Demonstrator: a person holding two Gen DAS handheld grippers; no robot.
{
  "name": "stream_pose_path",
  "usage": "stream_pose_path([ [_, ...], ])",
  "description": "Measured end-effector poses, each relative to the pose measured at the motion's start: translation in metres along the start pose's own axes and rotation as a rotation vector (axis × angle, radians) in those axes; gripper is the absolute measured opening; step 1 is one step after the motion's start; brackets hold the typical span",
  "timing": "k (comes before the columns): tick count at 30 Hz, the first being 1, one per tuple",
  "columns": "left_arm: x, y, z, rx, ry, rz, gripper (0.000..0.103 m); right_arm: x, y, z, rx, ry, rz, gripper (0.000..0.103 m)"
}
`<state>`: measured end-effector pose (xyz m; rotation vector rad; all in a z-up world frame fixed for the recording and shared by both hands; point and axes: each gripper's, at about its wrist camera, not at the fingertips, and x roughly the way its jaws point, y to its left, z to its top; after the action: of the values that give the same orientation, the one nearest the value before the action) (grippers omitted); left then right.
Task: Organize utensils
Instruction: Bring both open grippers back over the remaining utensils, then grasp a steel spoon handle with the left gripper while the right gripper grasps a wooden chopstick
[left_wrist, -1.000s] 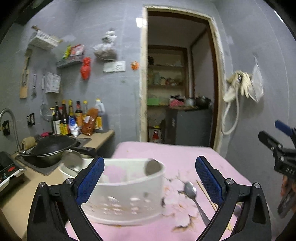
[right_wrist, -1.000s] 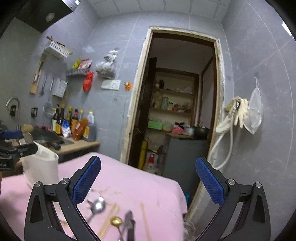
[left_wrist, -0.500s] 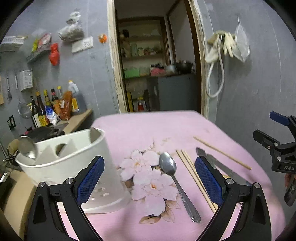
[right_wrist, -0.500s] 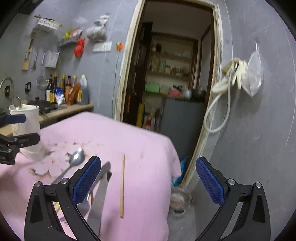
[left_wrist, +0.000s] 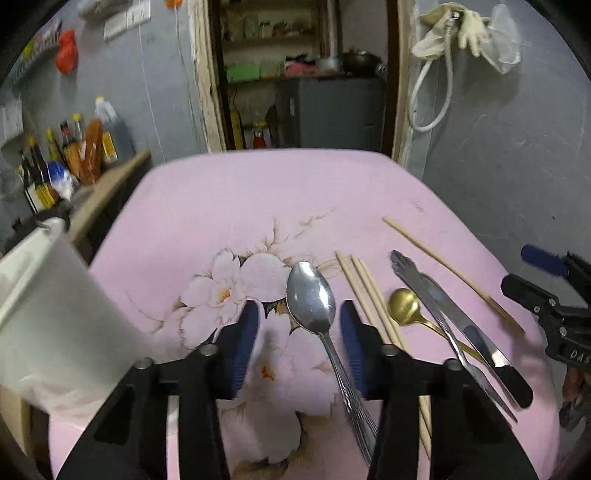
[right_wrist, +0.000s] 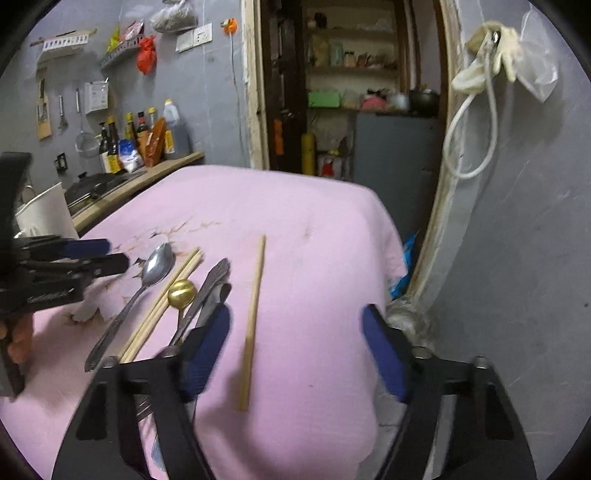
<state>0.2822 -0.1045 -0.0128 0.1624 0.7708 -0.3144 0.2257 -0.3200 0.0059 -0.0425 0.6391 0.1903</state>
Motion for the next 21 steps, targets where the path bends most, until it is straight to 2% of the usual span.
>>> stream_pose_path([
  [4, 0.015, 0.008, 0.004, -0.035, 0.032, -0.016, 0.034, 0.011, 0.003, 0.001, -0.021, 0.040, 0.033, 0.043],
  [9, 0.030, 0.019, 0.003, -0.085, 0.078, -0.051, 0.033, 0.025, 0.009, 0.010, -0.051, 0.082, 0.067, 0.035],
  [14, 0.034, 0.022, 0.005, -0.104, 0.095, -0.058, 0.033, 0.044, 0.018, 0.021, -0.088, 0.141, 0.091, 0.033],
  [17, 0.037, 0.022, 0.006, -0.112, 0.109, -0.060, 0.033, 0.051, 0.025, 0.021, -0.121, 0.167, 0.076, 0.023],
  [19, 0.039, 0.022, 0.006, -0.117, 0.117, -0.062, 0.033, 0.051, 0.025, 0.020, -0.122, 0.167, 0.068, 0.011],
  [21, 0.039, 0.023, 0.007, -0.122, 0.116, -0.069, 0.033, 0.050, 0.021, 0.020, -0.105, 0.169, 0.073, 0.008],
])
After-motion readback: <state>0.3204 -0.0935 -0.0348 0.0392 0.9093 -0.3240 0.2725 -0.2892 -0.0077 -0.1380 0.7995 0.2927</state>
